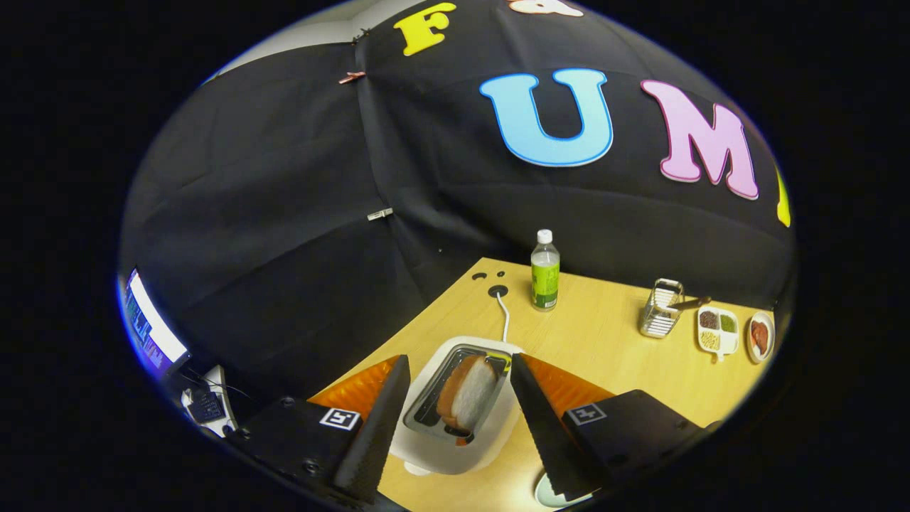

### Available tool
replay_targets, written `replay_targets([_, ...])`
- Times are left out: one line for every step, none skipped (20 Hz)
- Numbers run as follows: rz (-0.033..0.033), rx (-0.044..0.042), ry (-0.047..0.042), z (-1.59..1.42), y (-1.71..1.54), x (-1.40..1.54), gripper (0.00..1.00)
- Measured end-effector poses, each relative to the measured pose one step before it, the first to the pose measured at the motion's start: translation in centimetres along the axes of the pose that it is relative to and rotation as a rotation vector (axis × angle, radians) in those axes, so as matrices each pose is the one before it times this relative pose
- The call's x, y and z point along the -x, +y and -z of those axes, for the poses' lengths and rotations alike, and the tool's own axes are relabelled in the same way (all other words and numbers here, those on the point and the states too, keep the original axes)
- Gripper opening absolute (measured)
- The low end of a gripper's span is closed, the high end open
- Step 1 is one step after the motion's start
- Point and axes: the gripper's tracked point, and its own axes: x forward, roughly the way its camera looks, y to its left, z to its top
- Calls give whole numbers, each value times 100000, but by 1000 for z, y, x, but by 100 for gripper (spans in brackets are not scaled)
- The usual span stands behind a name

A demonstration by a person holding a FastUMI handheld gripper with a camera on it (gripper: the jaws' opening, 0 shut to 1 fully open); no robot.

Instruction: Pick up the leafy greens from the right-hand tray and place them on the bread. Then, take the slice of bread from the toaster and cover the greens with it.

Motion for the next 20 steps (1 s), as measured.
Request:
replay_targets([540,-2751,2146,777,-15,-938,89])
replay_targets([1218,-1848,2329,803,-247,-984,89])
replay_targets([1407,-1302,2288,778,-326,-905,89])
replay_targets([1611,-817,763,531,-118,-715,89])
replay_targets([1216,-479,671,379,-15,-757,89])
replay_targets([579,-378,1099,721,199,-656,85])
replay_targets([1204,76,1468,677,-133,-467,85])
replay_targets([2240,519,1022,506,-380,-400,84])
replay_targets([2366,757,966,322,-556,-119,81])
replay_targets([593,364,-693,44,40,-210,75])
replay_targets([988,-237,839,253,-325,-517,68])
replay_targets([1509,-947,1872,563,-332,-279,53])
replay_targets([1184,-1387,408,-40,-240,-185,37])
replay_targets([614,-800,-795,-602,-102,282,22])
replay_targets([471,-615,34,52,-227,-405,20])
replay_targets([62,-406,201,-110,-69,303,18])
replay_targets([-751,-87,-394,-192,3,414,18])
replay_targets([-1214,515,-1105,-466,226,393,18])
replay_targets([-1210,184,-1405,-518,58,531,18])
replay_targets([-1619,-139,-1904,-856,237,741,18])
